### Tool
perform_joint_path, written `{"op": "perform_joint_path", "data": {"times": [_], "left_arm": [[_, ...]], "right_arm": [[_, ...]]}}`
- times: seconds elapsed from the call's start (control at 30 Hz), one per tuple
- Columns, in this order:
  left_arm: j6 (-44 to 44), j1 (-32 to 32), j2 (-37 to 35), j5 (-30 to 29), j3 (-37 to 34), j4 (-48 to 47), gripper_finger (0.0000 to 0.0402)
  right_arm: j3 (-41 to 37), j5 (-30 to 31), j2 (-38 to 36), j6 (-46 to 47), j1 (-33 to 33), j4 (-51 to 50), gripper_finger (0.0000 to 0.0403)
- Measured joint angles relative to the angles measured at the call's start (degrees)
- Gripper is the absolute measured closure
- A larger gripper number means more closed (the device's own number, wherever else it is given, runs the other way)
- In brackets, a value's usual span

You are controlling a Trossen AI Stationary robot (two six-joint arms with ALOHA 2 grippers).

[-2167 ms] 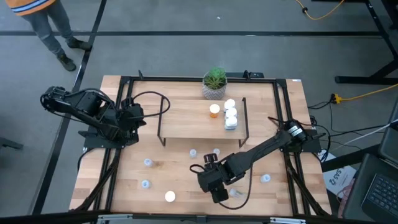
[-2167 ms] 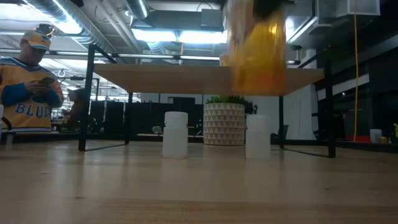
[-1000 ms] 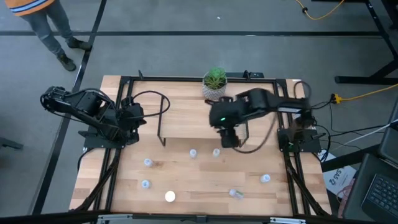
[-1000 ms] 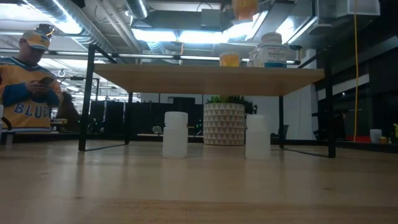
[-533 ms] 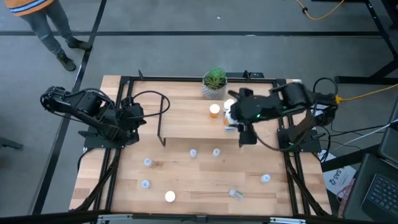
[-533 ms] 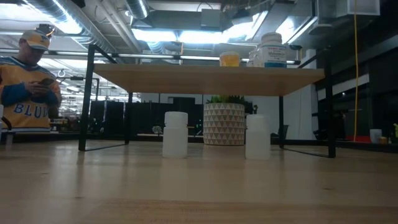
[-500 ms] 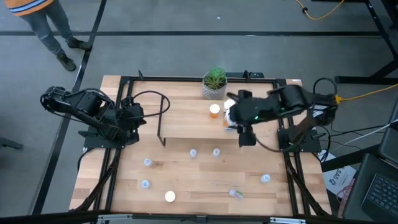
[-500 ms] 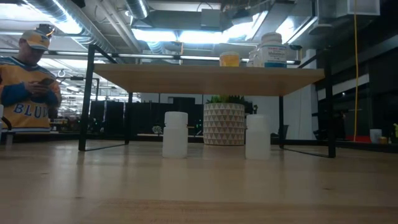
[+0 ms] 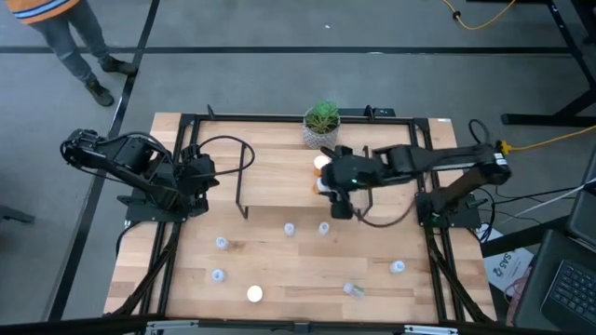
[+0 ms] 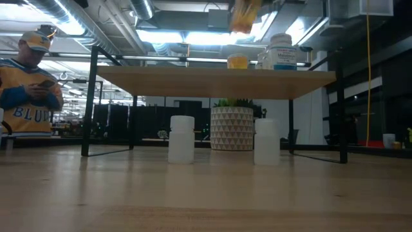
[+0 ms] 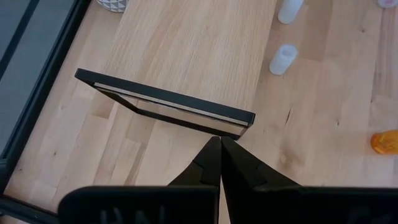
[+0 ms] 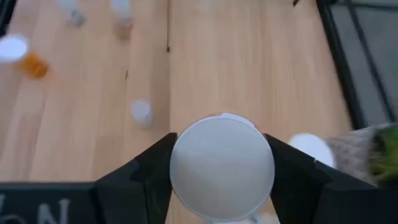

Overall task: Pick and place medicine bottles onto shelf by color
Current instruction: Put the top orange pill bottle on the shelf aligned with the other orange pill bottle

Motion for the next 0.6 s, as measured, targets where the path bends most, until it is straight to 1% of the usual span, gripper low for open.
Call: {"op": "perform_joint_path", "data": {"times": [0.07, 0.13, 0.23, 0.4, 0.47, 0.6], "left_arm": [[0.0, 0.0, 0.0, 0.0, 0.0, 0.0, 0.0401], [0.0, 0.0, 0.0, 0.0, 0.0, 0.0, 0.0401], [-0.1, 0.0, 0.0, 0.0, 0.0, 0.0, 0.0401], [0.0, 0.0, 0.1, 0.0, 0.0, 0.0, 0.0401], [0.0, 0.0, 0.1, 0.0, 0.0, 0.0, 0.0401], [0.0, 0.0, 0.1, 0.0, 0.0, 0.0, 0.0401]], "right_arm": [[-1.6, -3.4, 0.8, 0.0, -1.5, 1.4, 0.0192], [-1.9, -4.9, 1.5, 0.8, -3.2, 1.0, 0.0192], [-1.9, -5.0, 2.2, 3.5, -5.5, -1.1, 0.0192], [-1.7, -6.9, 3.8, 5.8, -7.7, -1.6, 0.0192], [-1.8, -8.4, 5.2, 5.8, -8.2, -2.9, 0.0192], [-1.8, -8.7, 6.3, 4.6, -8.3, -2.7, 0.0192]]}}
